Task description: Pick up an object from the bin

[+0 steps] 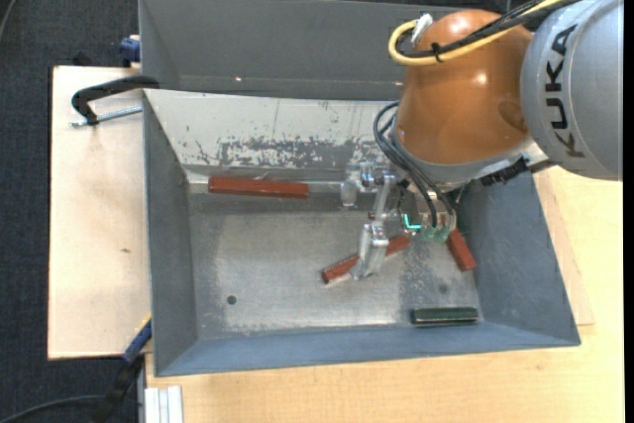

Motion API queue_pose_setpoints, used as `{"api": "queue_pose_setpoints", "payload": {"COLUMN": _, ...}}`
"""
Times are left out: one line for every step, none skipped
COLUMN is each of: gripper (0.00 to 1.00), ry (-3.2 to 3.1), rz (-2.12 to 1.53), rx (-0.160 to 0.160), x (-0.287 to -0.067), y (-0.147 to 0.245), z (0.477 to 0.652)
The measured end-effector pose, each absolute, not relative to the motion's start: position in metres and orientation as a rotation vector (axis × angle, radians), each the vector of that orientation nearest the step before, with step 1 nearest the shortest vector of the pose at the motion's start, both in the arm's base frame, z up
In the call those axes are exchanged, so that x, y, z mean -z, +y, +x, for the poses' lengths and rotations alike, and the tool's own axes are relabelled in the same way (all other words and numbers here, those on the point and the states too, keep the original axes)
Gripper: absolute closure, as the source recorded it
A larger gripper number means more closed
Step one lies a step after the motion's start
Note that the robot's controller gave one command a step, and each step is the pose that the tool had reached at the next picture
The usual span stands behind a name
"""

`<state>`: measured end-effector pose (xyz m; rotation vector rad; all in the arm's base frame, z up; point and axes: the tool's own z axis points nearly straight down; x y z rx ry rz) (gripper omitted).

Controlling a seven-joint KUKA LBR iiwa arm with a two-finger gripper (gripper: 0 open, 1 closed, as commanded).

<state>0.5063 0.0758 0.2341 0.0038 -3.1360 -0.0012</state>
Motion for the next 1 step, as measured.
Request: {"api": "queue_pose_setpoints", "payload": {"gripper": 0.00, "ry": -3.115, "rz": 0.357, "rx": 0.001, "x": -0.0824, "y": 0.0450, "z": 0.5039}}
